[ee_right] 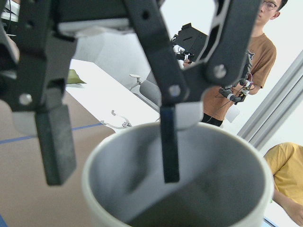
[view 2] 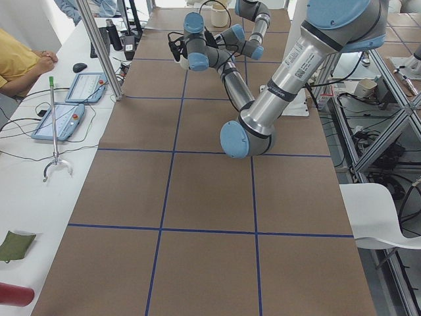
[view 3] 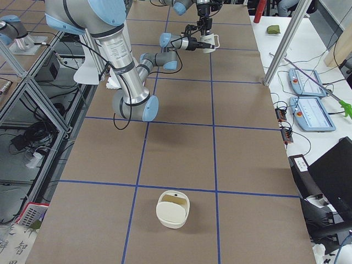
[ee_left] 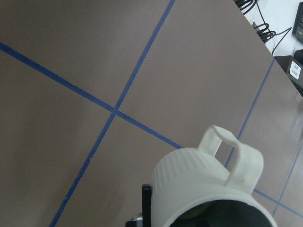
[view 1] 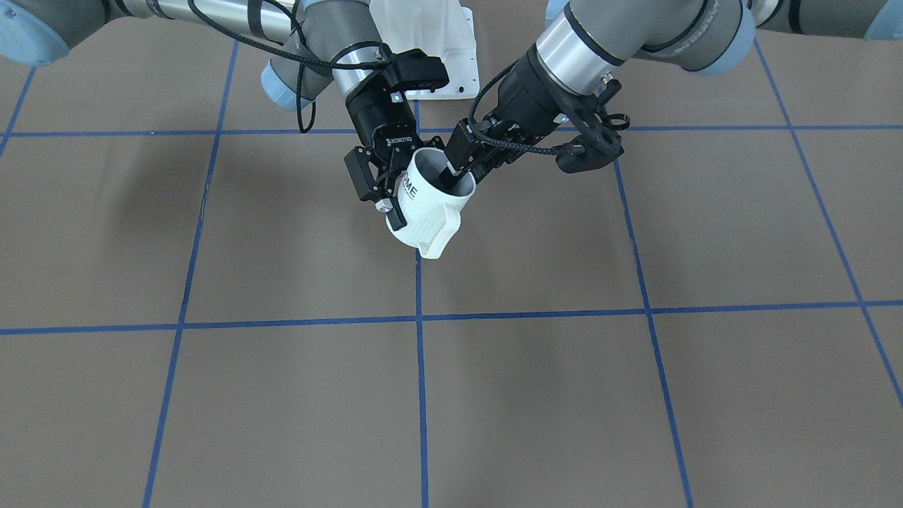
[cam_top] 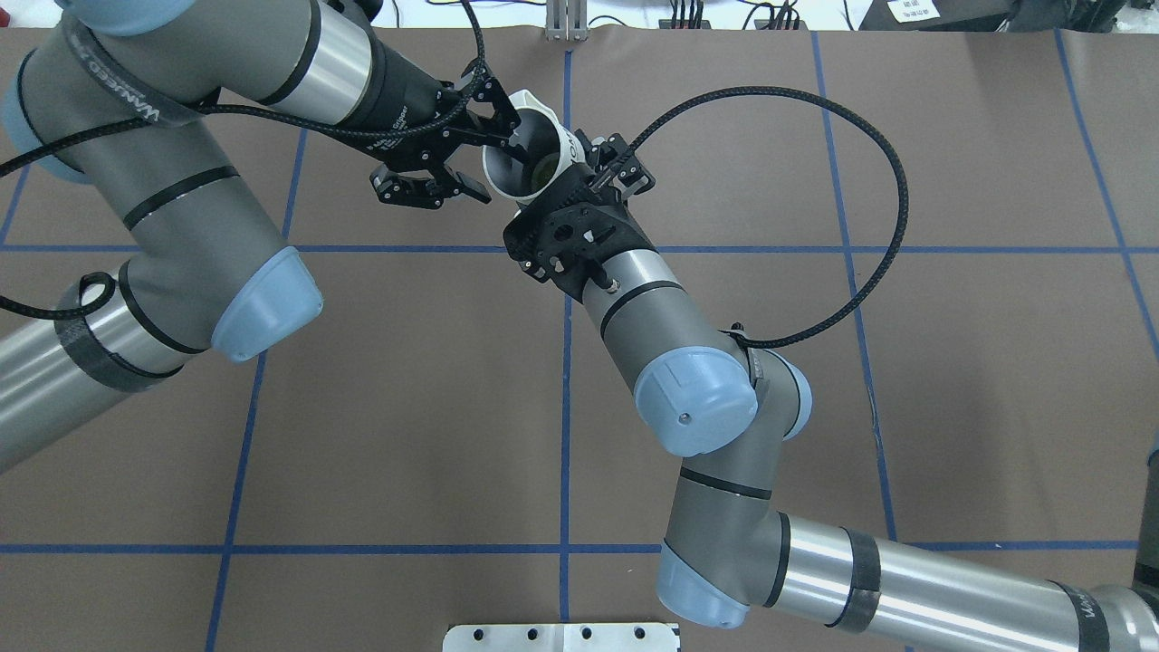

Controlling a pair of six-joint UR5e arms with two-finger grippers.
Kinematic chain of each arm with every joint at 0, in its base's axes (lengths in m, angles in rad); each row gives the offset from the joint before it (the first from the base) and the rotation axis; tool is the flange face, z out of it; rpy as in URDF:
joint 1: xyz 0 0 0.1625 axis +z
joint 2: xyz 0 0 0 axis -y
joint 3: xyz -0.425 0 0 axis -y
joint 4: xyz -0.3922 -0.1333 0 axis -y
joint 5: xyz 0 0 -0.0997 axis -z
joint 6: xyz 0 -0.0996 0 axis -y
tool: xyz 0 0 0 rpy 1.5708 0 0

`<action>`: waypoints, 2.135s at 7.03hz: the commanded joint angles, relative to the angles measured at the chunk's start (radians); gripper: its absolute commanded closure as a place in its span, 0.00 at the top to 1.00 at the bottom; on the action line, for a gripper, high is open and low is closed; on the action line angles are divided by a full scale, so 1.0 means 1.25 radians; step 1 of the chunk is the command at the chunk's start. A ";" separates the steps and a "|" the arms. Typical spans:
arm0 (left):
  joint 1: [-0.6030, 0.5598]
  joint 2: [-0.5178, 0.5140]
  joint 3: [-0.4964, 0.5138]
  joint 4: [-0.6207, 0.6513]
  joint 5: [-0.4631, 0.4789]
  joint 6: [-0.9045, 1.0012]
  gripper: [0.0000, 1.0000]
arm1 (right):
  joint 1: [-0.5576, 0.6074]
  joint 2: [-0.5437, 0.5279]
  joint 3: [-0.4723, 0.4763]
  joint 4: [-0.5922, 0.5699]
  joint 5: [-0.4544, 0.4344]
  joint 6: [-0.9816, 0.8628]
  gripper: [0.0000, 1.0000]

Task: Left arm hands cup to right arm to dump lemon

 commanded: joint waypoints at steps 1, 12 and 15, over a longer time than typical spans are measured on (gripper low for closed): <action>-0.072 0.013 0.000 0.035 -0.074 0.095 1.00 | 0.003 -0.019 0.011 -0.001 0.000 0.038 0.00; -0.484 0.432 0.108 0.177 -0.170 1.322 1.00 | 0.518 -0.213 0.210 -0.458 0.845 0.387 0.00; -0.591 0.475 0.196 0.176 -0.170 1.565 1.00 | 0.587 -0.443 0.391 -0.453 0.899 0.389 0.00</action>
